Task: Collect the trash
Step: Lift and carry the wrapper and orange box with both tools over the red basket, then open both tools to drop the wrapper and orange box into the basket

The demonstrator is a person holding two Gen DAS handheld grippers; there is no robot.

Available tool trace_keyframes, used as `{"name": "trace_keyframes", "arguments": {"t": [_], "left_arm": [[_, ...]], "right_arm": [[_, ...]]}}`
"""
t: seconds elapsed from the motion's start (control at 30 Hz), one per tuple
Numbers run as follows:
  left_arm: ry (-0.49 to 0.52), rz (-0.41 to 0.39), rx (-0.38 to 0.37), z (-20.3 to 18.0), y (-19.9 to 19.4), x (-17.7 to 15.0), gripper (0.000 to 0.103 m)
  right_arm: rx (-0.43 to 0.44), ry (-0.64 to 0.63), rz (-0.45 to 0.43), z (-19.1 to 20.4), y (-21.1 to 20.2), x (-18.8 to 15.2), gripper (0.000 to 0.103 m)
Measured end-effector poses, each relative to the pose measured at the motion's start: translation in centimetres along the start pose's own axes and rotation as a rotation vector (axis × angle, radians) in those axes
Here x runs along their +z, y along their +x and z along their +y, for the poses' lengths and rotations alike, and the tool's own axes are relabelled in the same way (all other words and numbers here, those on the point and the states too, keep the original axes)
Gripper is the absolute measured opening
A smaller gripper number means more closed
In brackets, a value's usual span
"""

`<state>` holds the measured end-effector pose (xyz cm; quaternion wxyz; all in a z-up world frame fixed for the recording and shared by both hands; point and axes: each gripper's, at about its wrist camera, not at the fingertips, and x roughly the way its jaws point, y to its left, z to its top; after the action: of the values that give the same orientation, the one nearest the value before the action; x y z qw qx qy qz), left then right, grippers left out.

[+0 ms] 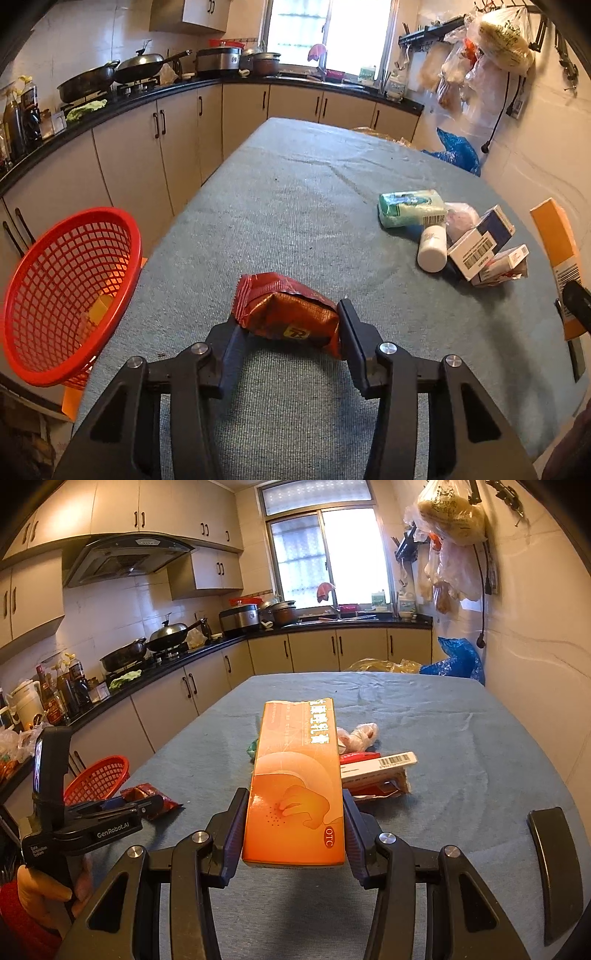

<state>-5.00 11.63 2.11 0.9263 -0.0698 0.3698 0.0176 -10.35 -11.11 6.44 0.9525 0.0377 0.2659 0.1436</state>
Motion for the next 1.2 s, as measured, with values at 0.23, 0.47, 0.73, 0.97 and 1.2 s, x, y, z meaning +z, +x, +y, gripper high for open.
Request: {"name": "trace_keyframes", "arguments": {"t": [0.23,0.47,0.73,0.97,1.2], "left_arm": [[-0.009,-0.051,-0.020,1.0,-2.6,0.3,0.046],[-0.071,-0.145,0.031,5.3,-7.0,1.9,0.046],[-0.165,-0.200,0.216,13.9,-10.7,1.9,0.046],[-0.216,-0.138,0.288,18.8,-8.9,1.1,0.047],[-0.235,-0.084,0.287,20.8,-6.8,0.0,0.047]], "right_arm": [[0.050,-0.045,0.011,2.4,0.4,0.8,0.051],[0.219,-0.086,0.062,7.1,2.1,3.3,0.051],[0.404,-0.155,0.145,14.6,5.2,5.0,0.051],[0.491,-0.225,0.240,21.6,9.4,4.9,0.051],[0.529,-0.248,0.330,27.5,14.1,4.8,0.051]]}}
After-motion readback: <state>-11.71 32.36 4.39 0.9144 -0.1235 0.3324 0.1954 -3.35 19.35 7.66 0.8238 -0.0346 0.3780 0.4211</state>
